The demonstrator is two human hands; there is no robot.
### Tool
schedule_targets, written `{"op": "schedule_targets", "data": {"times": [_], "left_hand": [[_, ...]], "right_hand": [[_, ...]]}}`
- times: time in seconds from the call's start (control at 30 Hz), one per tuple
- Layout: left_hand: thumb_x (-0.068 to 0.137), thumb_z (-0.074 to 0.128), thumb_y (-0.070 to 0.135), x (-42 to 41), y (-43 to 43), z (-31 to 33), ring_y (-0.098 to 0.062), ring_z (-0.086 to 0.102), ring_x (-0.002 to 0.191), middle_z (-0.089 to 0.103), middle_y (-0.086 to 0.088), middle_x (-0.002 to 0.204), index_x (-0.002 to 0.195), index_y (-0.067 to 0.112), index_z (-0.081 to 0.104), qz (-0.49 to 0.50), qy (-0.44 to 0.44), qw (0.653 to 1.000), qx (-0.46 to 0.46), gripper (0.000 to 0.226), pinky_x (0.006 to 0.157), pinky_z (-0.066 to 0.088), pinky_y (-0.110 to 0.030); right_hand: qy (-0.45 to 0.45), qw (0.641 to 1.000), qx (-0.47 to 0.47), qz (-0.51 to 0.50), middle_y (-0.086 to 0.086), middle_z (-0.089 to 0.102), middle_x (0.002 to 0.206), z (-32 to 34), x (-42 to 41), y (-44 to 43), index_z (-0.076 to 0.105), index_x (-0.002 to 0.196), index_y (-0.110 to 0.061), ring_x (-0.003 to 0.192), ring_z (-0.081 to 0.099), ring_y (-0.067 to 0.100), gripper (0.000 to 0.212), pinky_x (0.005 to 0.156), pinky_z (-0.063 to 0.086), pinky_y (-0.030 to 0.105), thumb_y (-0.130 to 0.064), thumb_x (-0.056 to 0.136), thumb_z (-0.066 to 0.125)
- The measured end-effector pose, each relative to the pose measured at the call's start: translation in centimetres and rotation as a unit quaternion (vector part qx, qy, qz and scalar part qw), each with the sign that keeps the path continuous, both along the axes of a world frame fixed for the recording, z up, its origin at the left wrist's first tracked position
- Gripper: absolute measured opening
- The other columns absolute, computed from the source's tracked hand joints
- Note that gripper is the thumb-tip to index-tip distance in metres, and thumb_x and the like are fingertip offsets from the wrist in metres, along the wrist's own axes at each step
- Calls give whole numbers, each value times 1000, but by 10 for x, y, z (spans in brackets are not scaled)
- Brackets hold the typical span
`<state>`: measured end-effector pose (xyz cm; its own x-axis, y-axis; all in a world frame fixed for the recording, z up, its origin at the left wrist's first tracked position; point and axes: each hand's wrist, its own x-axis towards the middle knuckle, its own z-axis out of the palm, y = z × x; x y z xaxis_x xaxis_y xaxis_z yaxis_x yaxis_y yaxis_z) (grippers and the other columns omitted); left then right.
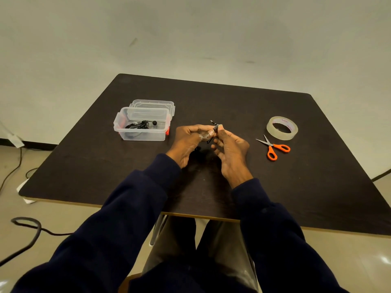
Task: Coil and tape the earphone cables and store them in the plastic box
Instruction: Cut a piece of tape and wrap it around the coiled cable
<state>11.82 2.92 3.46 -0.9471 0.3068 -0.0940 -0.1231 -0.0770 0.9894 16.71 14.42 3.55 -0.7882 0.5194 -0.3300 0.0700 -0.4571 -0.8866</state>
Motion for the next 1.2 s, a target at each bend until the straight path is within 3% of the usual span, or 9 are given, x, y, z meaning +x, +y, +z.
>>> {"op": "schedule_targets", "data": {"times": [0.07, 0.23, 0.43, 0.5, 0.6, 0.77, 0.9, 1.03, 1.2], "left_hand": [[86, 75, -2, 1, -2, 3, -11, 74, 99, 80, -4, 102, 104, 10, 79, -6, 8, 1000, 1, 22, 82, 57, -19], [81, 82, 4, 2, -4, 10, -3, 72, 83, 76, 0, 97, 103, 8, 76, 5, -3, 999, -32, 23, 66, 54, -12], [81, 84, 10, 1, -5, 8, -5, 71, 81, 75, -2, 91, 103, 11, 72, -25, -16, 998, -53, 25, 68, 54, -17], [81, 84, 10, 1, -6, 8, -7, 72, 83, 76, -2, 91, 102, 11, 71, -31, -6, 997, -68, 25, 72, 56, -19], [83, 83, 8, 2, -7, 11, 0, 73, 76, 76, -2, 89, 105, 8, 69, -38, 9, 996, -86, 26, 67, 56, -15], [80, 85, 10, 4, -7, 13, -7, 75, 80, 78, -5, 90, 107, 11, 66, -46, 26, 993, -107, 33, 70, 58, -16], [79, 85, 7, 9, -4, 12, -2, 74, 72, 77, -1, 84, 106, 11, 64, -31, 39, 994, -99, 35, 60, 53, -11], [78, 87, 8, 12, -4, 7, -12, 77, 80, 79, -11, 89, 105, 11, 63, -6, 68, 993, -99, 37, 64, 56, -14], [75, 89, 8, 13, 0, 6, -5, 76, 71, 77, -6, 82, 102, 10, 63, 10, 108, 987, -121, 37, 61, 56, -15]], "right_hand": [[0, 1000, -28, 13, 5, 76, 79, 3, 1, 1, 77, 90, -11, 73, 67, 14, 6, 66, 57, 29, -16, 89, 79], [-6, 993, -102, 62, 4, 74, 83, 8, 3, 5, 76, 108, -5, 77, 66, 14, 29, 70, 56, 29, -20, 84, 83], [-31, 985, -127, 116, 1, 63, 74, 9, 5, 13, 70, 92, -11, 67, 56, 10, 17, 63, 48, 24, -26, 89, 78], [-42, 984, -124, 122, 1, 62, 72, 10, 6, 15, 74, 93, -11, 67, 54, 10, 16, 63, 47, 25, -26, 89, 78], [-54, 985, -117, 112, 0, 62, 68, 12, 7, 15, 77, 105, -9, 66, 52, 9, 24, 63, 47, 25, -25, 88, 79], [-66, 991, -58, 103, 3, 64, 71, 18, 7, 14, 72, 87, -9, 65, 56, 11, 22, 67, 48, 28, -26, 83, 84], [-56, 993, 8, 108, 5, 67, 75, 22, 6, 18, 71, 90, -5, 70, 63, 14, 18, 68, 54, 30, -22, 90, 78], [-44, 987, 97, 122, 11, 73, 81, 27, 8, 21, 73, 92, 0, 71, 69, 15, 17, 79, 62, 35, -17, 93, 74], [-15, 972, 207, 110, 19, 76, 88, 32, 14, 19, 74, 93, 6, 71, 74, 21, 22, 70, 64, 37, -14, 87, 81]]}}
